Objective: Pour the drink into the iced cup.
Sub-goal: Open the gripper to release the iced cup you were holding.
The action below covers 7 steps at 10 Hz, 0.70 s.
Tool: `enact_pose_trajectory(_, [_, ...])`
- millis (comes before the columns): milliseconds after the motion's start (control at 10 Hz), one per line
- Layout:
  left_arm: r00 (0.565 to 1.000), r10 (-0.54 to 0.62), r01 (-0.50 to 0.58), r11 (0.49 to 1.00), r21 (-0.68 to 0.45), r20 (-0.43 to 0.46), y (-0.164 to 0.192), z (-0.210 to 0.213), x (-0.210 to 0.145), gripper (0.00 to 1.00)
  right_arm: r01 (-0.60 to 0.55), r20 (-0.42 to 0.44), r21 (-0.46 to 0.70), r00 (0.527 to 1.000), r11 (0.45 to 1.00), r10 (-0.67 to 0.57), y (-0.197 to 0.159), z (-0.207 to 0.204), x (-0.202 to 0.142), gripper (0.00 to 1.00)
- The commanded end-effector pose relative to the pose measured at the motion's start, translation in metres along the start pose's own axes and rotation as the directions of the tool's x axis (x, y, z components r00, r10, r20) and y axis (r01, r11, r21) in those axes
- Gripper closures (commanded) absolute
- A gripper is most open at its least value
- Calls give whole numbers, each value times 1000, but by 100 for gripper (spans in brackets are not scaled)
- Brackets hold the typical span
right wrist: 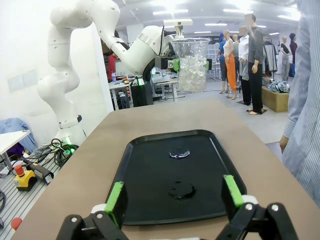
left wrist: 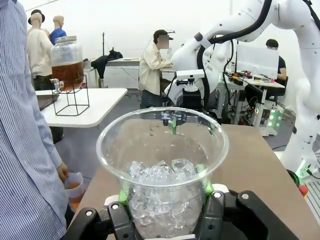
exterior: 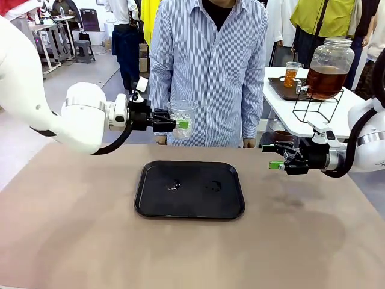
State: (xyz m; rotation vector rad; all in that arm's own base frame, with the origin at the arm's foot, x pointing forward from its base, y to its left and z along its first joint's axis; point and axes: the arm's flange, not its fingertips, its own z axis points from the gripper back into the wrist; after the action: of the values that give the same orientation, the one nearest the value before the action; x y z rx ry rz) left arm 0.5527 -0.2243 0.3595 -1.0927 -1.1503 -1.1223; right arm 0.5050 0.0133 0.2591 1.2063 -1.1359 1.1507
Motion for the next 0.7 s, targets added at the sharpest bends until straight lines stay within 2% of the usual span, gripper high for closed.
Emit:
enact_pose_trajectory(0, [1000,-3,3,1000,-2,3,-1,0,2,40,-2,-1,3,1000,1000,2,-2,-1,3,0])
enact_pose_trajectory(600, [1000,-3,3,1000,-2,3,-1,0,2,40,-2,-1,3,1000,1000,2,-2,-1,3,0])
